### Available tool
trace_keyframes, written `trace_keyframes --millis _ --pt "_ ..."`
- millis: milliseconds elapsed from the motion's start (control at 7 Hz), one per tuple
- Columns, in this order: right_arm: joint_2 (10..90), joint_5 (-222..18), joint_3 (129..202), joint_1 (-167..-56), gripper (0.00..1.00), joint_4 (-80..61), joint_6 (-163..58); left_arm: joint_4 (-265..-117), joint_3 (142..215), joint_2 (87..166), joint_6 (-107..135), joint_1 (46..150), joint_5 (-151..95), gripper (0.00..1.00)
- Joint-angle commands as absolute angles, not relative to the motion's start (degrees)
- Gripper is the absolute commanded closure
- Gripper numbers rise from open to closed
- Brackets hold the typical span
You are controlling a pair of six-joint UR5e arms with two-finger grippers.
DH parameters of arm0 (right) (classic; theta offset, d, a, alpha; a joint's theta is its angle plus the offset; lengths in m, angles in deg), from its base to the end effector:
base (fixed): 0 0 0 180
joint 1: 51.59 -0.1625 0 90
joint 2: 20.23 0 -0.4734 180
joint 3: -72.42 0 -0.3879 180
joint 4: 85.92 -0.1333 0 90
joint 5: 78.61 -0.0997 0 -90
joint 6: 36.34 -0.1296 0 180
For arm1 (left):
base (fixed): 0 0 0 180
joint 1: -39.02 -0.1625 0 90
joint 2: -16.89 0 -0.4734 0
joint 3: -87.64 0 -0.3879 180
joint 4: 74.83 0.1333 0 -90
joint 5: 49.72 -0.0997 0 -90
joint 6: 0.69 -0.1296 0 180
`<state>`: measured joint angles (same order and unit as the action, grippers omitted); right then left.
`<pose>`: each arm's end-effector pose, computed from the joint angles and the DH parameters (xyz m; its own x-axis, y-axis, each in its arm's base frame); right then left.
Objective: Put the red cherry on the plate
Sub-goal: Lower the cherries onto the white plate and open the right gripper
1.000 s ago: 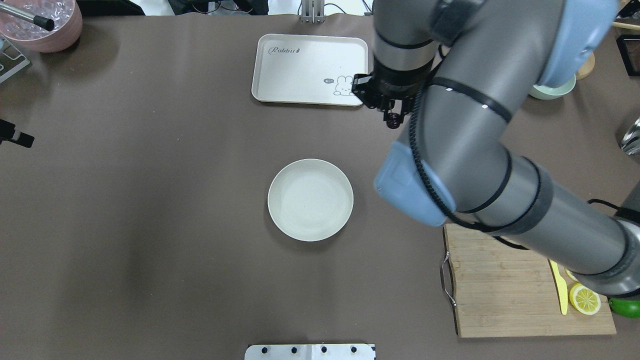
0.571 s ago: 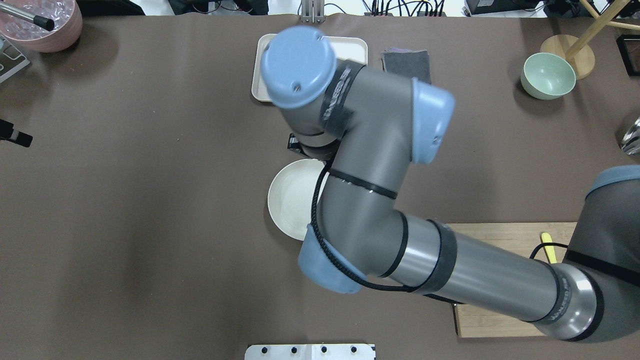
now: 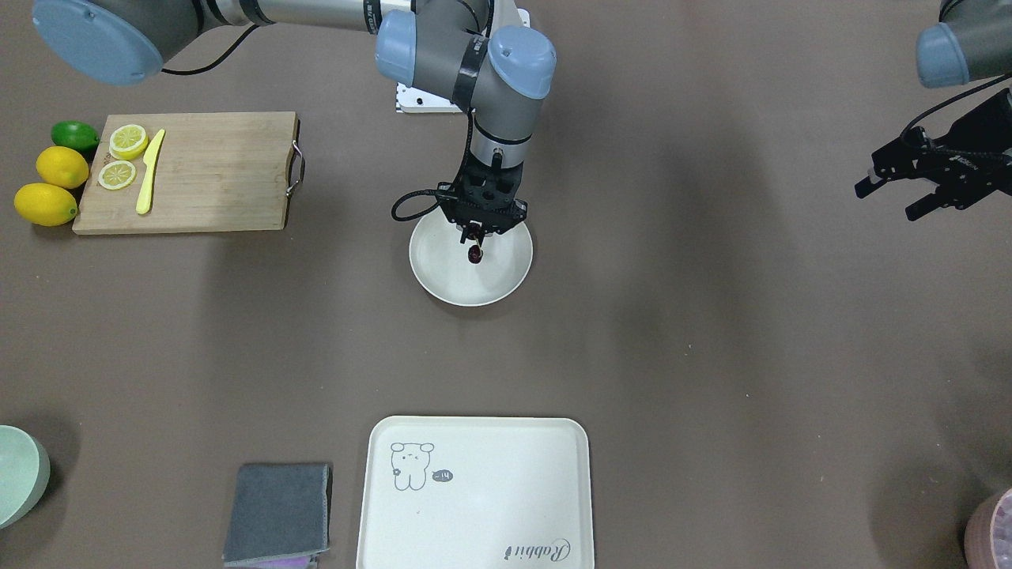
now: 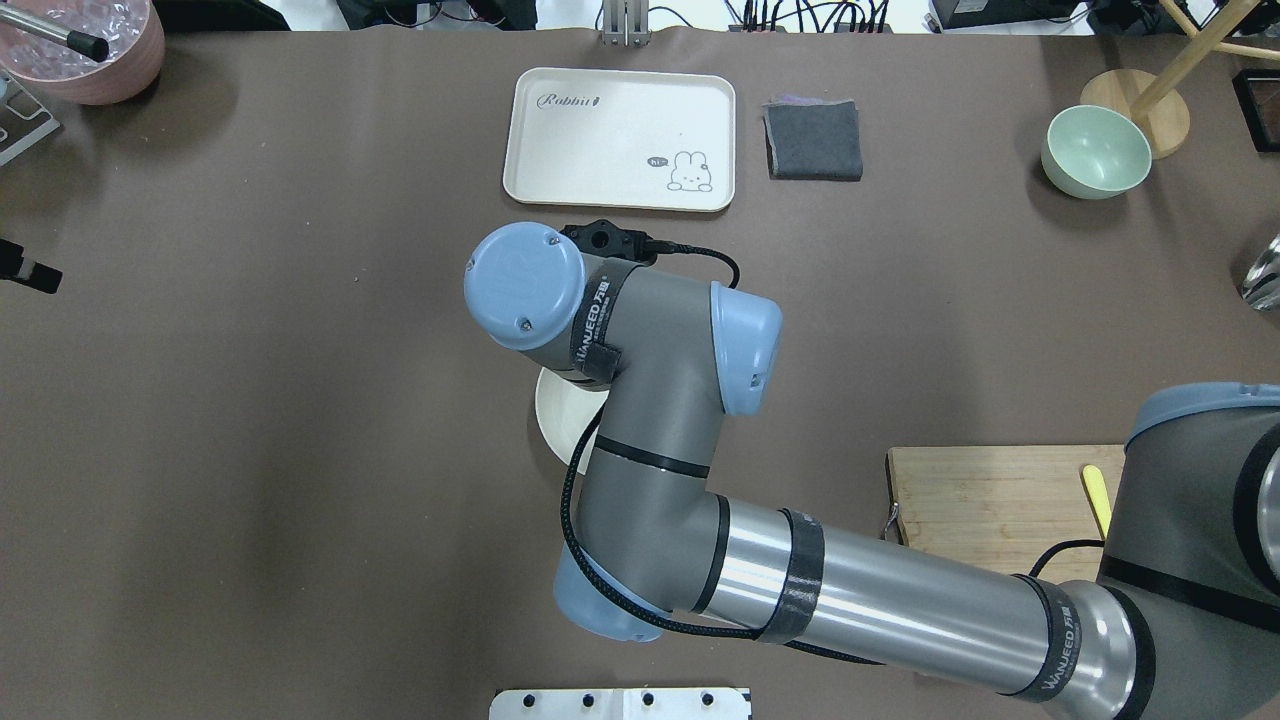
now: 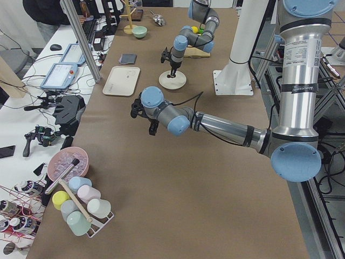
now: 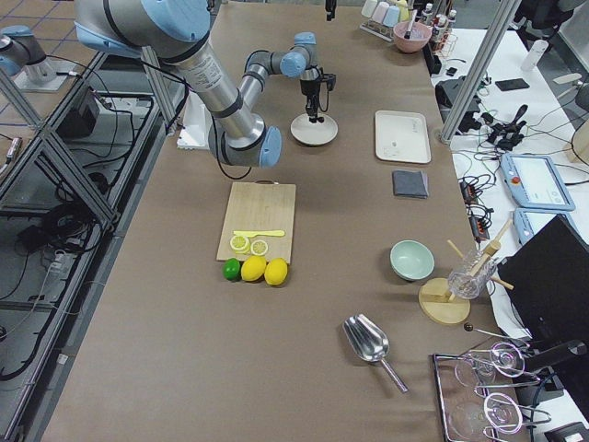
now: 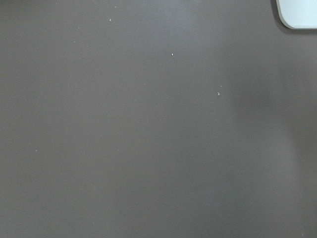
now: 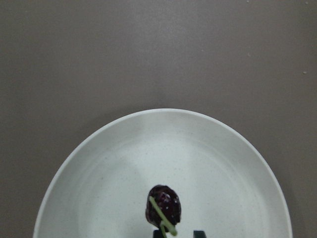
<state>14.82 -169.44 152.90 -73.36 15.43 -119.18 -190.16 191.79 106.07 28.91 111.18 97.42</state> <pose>-0.7081 -0.4243 0.2095 0.8085 0.1887 0.5575 -0.2646 0.9626 0.0579 0.1276 -0.4763 0.5390 0.4275 0.2117 -0.8789 -0.0323 0.9751 0.2192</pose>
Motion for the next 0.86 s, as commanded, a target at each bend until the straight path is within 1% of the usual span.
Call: trace_keyframes --millis 0,143,286,571,714 --pt "15.2 -166.5 148.4 -71.8 1.0 9.6 -119.4 -190.1 191.7 106.0 28.8 111.2 97.3 0.02" --pt "15.2 -166.5 148.4 -71.8 0.34 9.6 -119.3 -190.1 191.8 106.0 28.8 111.2 97.4 0.02" --pt "15.1 -166.1 148.7 -71.9 0.0 9.6 -119.4 -190.1 191.8 106.0 28.8 111.2 97.5 0.02" --pt "14.8 -166.8 149.9 -73.1 0.0 9.9 -119.2 -190.1 191.6 106.2 28.9 111.0 97.4 0.02" --pt "15.0 -168.3 152.2 -74.2 0.0 10.8 -118.9 -190.1 191.4 106.2 28.9 111.0 97.4 0.02"
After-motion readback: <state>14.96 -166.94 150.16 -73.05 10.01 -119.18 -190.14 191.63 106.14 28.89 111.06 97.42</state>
